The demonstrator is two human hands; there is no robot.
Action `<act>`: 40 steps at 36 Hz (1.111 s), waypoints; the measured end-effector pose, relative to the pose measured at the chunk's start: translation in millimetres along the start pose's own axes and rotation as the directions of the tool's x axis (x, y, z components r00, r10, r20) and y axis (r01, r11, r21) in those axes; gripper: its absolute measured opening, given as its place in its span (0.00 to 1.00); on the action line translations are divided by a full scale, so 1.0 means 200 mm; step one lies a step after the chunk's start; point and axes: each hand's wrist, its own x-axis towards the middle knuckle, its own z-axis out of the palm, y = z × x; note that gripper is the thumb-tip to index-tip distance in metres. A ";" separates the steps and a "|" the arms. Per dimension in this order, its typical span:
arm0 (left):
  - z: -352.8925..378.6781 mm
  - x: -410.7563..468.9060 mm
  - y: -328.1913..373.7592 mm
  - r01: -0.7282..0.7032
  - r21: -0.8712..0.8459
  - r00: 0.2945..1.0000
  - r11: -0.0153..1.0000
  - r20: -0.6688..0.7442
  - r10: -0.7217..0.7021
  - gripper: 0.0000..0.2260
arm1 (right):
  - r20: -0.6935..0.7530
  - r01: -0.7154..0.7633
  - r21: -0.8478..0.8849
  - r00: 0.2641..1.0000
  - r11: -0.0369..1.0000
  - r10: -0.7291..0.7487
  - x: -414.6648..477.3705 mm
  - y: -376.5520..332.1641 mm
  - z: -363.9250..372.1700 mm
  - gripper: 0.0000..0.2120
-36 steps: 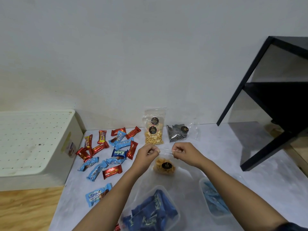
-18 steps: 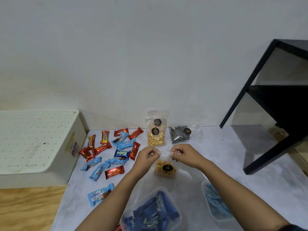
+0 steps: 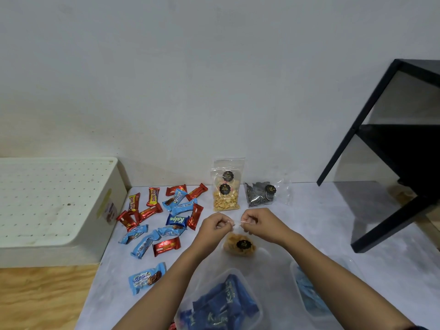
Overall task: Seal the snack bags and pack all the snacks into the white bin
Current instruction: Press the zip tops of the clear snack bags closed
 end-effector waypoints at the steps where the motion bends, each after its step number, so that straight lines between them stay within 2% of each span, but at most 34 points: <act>1: 0.00 0.00 0.00 -0.001 -0.001 1.000 1.000 -0.001 0.001 0.06 | -0.003 0.001 -0.015 1.000 1.000 -0.001 0.00 -0.01 0.00 0.03; 4: 0.00 -0.01 0.00 -0.006 0.013 1.000 1.000 -0.008 0.006 0.05 | -0.019 0.000 -0.049 1.000 0.999 -0.001 0.00 -0.02 0.01 0.06; 10: -0.01 -0.01 0.01 -0.011 -0.006 1.000 1.000 -0.006 0.011 0.06 | -0.033 -0.038 -0.027 0.999 0.999 0.038 -0.01 -0.02 0.01 0.04; 19: 0.00 0.00 0.03 0.014 -0.004 0.999 1.000 0.037 -0.014 0.05 | -0.089 -0.054 -0.110 0.995 0.992 0.045 -0.01 -0.06 0.04 0.07; 27: -0.03 0.00 -0.01 0.031 0.026 0.999 0.999 0.031 -0.032 0.04 | -0.037 -0.066 -0.073 0.997 0.995 0.064 -0.01 -0.04 0.04 0.06; 33: -0.02 0.00 0.02 -0.003 0.030 0.999 1.000 0.034 0.002 0.06 | -0.076 -0.088 -0.076 0.994 0.993 0.082 -0.01 -0.06 0.03 0.08; 40: -0.01 0.00 0.01 -0.013 0.010 0.999 1.000 0.045 0.013 0.05 | -0.133 -0.086 -0.091 0.988 0.992 0.074 -0.03 -0.08 0.04 0.06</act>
